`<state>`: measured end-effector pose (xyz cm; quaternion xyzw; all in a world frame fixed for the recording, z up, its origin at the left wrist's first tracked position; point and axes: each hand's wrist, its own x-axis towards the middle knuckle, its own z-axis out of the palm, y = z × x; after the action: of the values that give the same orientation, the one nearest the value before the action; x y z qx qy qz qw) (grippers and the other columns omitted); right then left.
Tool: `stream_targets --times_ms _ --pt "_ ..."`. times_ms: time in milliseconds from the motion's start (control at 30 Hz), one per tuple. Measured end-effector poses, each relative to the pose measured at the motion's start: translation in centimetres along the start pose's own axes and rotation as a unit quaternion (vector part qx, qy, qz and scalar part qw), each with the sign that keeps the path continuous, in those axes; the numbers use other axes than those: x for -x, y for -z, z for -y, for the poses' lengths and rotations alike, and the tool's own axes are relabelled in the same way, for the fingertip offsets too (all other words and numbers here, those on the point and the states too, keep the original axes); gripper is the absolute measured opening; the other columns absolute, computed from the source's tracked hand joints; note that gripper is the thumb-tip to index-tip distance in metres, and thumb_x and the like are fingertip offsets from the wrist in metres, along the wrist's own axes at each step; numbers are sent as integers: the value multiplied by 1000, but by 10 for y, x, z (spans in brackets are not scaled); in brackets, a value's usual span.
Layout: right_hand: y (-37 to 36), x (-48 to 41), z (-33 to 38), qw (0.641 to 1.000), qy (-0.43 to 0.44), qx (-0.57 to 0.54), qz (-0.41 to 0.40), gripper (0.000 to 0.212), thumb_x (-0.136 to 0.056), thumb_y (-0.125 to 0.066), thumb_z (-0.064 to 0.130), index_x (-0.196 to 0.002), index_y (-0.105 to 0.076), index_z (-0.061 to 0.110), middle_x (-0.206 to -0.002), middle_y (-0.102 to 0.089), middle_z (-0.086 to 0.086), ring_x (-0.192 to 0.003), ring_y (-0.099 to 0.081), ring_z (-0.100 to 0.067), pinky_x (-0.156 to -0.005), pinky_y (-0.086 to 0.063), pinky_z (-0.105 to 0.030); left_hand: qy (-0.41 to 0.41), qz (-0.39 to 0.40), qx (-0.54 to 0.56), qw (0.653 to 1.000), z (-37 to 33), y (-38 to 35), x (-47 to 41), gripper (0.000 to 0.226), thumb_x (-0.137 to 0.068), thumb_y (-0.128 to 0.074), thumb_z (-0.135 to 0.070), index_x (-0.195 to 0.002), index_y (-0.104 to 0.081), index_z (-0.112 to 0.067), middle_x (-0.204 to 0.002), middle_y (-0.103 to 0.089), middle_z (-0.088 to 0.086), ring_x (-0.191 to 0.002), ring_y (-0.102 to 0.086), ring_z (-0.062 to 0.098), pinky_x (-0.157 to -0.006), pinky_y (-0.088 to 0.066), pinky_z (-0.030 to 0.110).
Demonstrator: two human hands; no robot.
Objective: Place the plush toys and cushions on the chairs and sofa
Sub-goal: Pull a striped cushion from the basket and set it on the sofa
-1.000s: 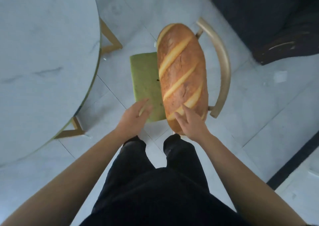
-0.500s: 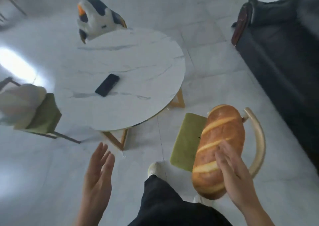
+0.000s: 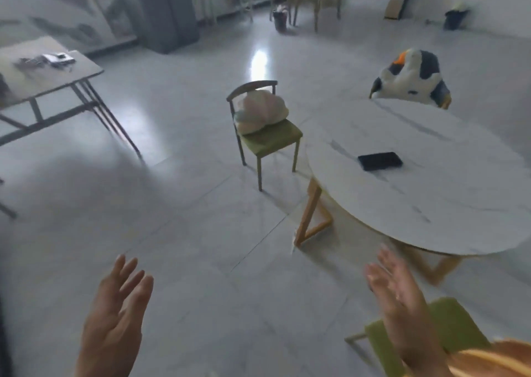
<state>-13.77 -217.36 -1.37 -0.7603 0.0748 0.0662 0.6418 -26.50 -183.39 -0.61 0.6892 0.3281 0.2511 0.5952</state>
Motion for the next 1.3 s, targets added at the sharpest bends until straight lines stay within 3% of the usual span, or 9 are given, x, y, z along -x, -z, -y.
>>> stream_targets --times_ms 167,300,500,667,767,833,1000,1133,1300 --pt "-142 -11 22 995 31 44 82 64 -86 -70 31 -144 -45 33 -136 -54 6 -130 -52 -11 -102 -38 -28 36 -104 56 992 30 111 -43 42 -92 -69 -15 -123 -54 -40 -128 -62 -9 -127 -58 26 -92 -52 31" --pt "-264 -16 37 981 51 69 175 62 -91 -71 18 -145 -44 29 -143 -52 0 -133 -50 -15 -101 -41 -30 47 -164 33 985 40 182 -79 63 -88 -61 -16 -147 -43 -24 -138 -57 3 -127 -57 27 -108 -46 59" --pt "-411 -23 66 955 65 105 271 68 -91 -69 31 -151 -38 32 -139 -47 12 -103 -54 13 -80 -42 -12 66 -224 32 972 41 259 -151 57 -96 -58 2 -145 -45 -22 -123 -62 -12 -112 -62 5 -98 -54 32" --pt "-530 -61 67 942 69 110 308 66 -90 -70 32 -149 -41 36 -139 -50 14 -104 -55 17 -80 -42 -10 99 -248 32 963 64 298 -239 57 -95 -60 1 -147 -47 -20 -131 -62 0 -100 -67 -11 -108 -45 53" --pt "-611 -98 67 937 70 115 322 60 -91 -69 32 -144 -43 39 -137 -50 18 -115 -51 13 -78 -42 -7 109 -257 19 960 78 317 -316 54 -95 -59 2 -140 -48 -27 -127 -63 -6 -115 -65 7 -104 -53 46" --pt "-670 -129 75 934 69 119 330 56 -91 -69 33 -141 -45 40 -137 -52 17 -121 -54 5 -80 -42 -8 116 -257 14 959 79 330 -376 53 -96 -58 0 -140 -48 -27 -131 -63 -1 -123 -61 16 -97 -56 33" --pt "-822 -201 144 921 87 114 363 47 -95 -63 32 -141 -52 31 -136 -60 13 -119 -58 1 -95 -50 -26 83 -273 15 958 41 376 -524 58 -94 -61 -15 -150 -46 -17 -137 -62 0 -126 -61 19 -106 -51 50" --pt "-939 -239 202 903 113 120 397 47 -97 -59 35 -143 -52 29 -137 -59 13 -120 -58 0 -104 -50 -39 69 -298 36 951 25 422 -613 67 -86 -76 -39 -146 -50 -23 -129 -67 -6 -123 -64 14 -99 -53 28" --pt "-1083 -276 225 889 114 132 423 43 -97 -62 28 -139 -55 28 -133 -63 10 -119 -62 -4 -103 -53 -42 95 -362 49 926 51 476 -721 67 -77 -80 -49 -135 -59 -24 -120 -72 -8 -117 -67 15 -93 -60 40"
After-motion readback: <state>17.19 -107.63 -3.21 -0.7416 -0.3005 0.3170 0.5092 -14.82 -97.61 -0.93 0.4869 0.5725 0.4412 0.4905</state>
